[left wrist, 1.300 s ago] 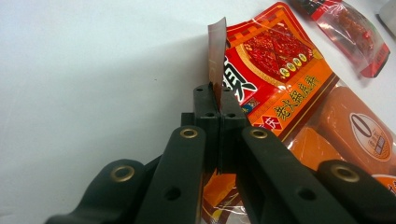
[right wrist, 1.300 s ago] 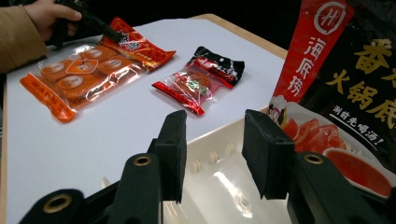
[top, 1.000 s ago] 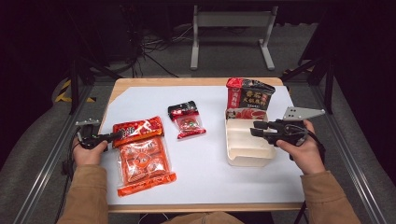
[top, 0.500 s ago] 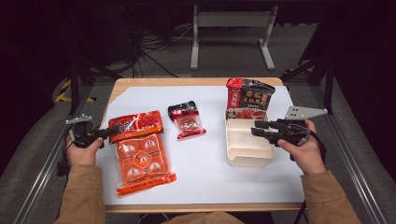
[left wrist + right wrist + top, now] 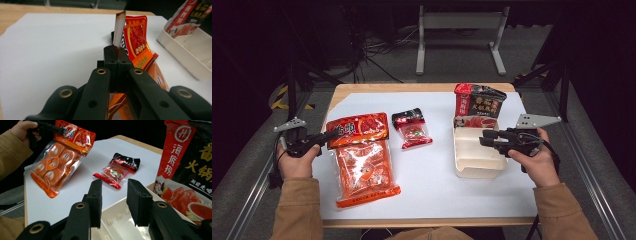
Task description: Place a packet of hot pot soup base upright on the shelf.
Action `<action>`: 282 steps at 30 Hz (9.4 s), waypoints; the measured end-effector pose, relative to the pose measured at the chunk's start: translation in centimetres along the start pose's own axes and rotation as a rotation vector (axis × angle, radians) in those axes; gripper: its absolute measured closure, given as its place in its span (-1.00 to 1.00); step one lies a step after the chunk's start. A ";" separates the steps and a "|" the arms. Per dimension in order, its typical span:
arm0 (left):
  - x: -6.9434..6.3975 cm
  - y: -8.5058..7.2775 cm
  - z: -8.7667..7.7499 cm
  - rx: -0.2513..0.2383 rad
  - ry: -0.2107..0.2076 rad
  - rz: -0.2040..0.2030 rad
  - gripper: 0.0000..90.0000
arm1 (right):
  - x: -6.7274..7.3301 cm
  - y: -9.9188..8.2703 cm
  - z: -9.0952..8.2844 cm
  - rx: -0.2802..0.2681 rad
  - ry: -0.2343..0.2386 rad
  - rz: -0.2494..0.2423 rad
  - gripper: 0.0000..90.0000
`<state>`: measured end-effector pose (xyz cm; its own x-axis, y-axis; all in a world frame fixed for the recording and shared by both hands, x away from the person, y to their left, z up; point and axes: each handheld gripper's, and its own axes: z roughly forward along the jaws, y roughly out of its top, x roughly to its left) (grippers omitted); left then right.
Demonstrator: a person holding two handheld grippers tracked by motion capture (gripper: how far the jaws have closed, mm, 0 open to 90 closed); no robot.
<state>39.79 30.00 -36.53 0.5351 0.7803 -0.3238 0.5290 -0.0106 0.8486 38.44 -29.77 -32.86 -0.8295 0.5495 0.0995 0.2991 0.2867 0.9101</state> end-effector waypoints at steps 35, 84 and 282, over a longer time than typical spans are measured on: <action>-9.7 3.7 -4.1 -0.227 -0.192 0.255 1.00 | 1.4 1.4 0.0 -0.021 0.033 -0.044 0.40; -17.5 6.4 0.3 -0.266 -0.453 0.408 1.00 | 3.9 5.5 7.5 -0.147 0.162 -0.169 -0.36; -7.1 2.8 5.0 -0.123 -0.172 0.263 -0.02 | -1.9 3.9 -0.9 -0.007 -0.224 -0.034 1.00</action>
<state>40.72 21.32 -33.93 0.7515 0.6439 -0.1438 0.2802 -0.1142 0.9531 40.70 -30.41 -29.16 -0.7133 0.7005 -0.0219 0.2692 0.3028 0.9143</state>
